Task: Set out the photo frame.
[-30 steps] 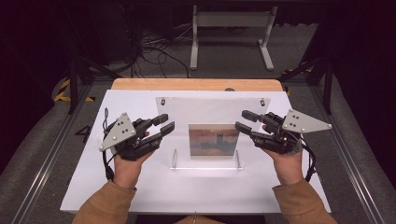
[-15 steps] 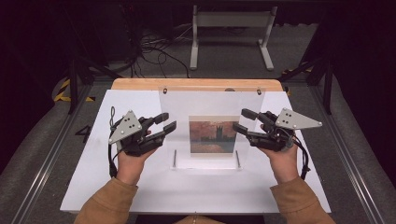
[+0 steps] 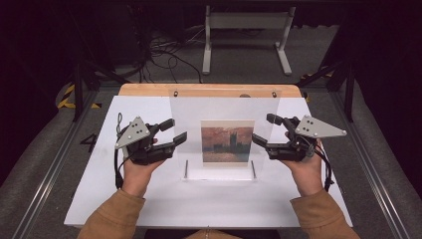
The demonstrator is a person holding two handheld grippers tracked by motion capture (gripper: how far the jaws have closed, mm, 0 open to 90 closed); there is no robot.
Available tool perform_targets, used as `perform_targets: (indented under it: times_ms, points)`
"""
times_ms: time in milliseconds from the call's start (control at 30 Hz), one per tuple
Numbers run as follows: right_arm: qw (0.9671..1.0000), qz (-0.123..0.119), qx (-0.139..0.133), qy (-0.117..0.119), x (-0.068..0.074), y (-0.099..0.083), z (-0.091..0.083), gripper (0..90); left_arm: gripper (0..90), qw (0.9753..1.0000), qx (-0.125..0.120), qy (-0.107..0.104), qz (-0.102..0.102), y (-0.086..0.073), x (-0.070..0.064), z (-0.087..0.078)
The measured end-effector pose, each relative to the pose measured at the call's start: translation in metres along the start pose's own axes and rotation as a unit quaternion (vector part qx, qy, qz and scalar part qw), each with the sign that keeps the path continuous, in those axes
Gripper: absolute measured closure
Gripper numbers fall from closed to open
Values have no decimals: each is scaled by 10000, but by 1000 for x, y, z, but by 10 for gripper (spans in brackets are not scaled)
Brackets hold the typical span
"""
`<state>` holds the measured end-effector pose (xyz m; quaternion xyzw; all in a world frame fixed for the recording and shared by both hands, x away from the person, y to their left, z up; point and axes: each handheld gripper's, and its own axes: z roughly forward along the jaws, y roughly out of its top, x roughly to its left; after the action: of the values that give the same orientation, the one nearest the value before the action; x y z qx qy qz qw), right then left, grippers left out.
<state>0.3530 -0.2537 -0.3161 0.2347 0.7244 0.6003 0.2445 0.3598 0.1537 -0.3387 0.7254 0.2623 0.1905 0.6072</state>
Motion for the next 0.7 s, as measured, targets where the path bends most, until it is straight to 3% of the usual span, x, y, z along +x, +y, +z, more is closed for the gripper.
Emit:
perform_targets:
  times_ms: [167,433,500,700]
  points:
    - [9994,-80,303,-155,1,3,-12,92,276,9998,209,-6,-28,0,2,-12]
    - [9987,-75,417,-291,-3,6,-38,55,260,9983,564,-3,128,-6,1,-35]
    - [9981,-62,492,-377,-7,4,-47,49,258,9973,696,105,209,-15,2,-42]
    - [9956,141,730,-566,-15,-11,-62,36,210,9956,885,304,75,-35,11,-57]
